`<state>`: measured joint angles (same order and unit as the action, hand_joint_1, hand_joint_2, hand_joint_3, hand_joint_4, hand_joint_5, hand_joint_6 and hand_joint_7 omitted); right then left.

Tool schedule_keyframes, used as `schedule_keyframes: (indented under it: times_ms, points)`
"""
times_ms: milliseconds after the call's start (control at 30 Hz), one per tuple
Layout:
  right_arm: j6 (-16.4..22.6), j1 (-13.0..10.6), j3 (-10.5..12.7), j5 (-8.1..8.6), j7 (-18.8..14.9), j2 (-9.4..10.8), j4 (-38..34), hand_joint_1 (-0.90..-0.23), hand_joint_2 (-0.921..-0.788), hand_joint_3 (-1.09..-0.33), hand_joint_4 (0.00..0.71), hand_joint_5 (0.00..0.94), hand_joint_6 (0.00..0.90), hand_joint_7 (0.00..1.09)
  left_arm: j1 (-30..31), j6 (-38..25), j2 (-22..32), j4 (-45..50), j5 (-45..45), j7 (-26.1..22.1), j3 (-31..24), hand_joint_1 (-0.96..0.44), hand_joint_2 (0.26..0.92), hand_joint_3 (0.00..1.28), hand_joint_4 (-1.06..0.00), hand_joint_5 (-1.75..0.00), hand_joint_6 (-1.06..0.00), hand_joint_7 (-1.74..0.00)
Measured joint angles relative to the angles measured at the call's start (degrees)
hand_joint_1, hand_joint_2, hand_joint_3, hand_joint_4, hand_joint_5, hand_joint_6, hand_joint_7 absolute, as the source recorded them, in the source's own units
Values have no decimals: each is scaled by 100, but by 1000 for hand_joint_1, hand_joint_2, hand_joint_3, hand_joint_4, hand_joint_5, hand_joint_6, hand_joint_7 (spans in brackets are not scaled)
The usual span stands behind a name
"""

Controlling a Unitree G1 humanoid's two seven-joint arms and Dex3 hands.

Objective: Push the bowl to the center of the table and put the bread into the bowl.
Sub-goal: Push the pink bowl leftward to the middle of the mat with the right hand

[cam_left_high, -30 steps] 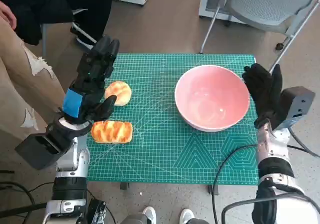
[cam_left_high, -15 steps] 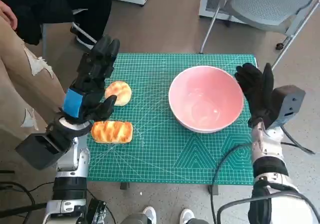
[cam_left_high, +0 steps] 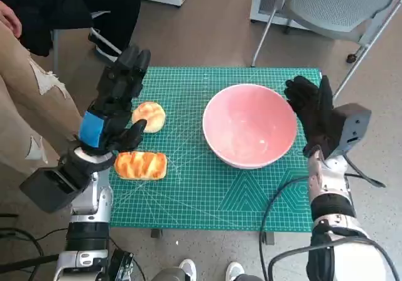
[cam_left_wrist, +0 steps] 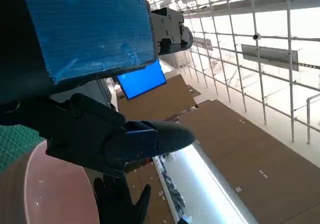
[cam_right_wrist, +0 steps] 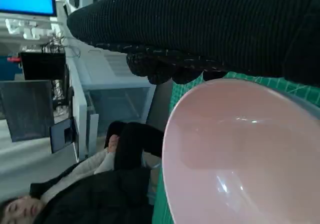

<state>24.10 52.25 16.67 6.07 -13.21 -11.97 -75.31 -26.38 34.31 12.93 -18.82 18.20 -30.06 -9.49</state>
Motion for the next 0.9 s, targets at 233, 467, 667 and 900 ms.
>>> schedule_keyframes:
  times_ms: [233,467,667,900]
  points:
    - [8,31,-44,0,-45,101,0,-657,-921,-773,195,5,253,18,0,0,0,0,-28,19,3,-755,921,524,-44,-2,1,-285]
    - [62,71,-130,-56,-78,190,6,-648,-921,-777,194,3,245,13,0,0,0,0,-41,49,5,-754,921,525,-44,-2,1,-283]
    - [130,79,-195,-162,-100,248,7,-676,-921,-776,192,2,241,11,2,0,0,0,-41,55,7,-754,921,525,-43,-1,1,-280]
    - [159,85,-209,-189,-142,325,7,-664,-921,-781,190,0,233,7,7,0,0,1,-41,58,11,-752,921,525,-43,-1,1,-275]
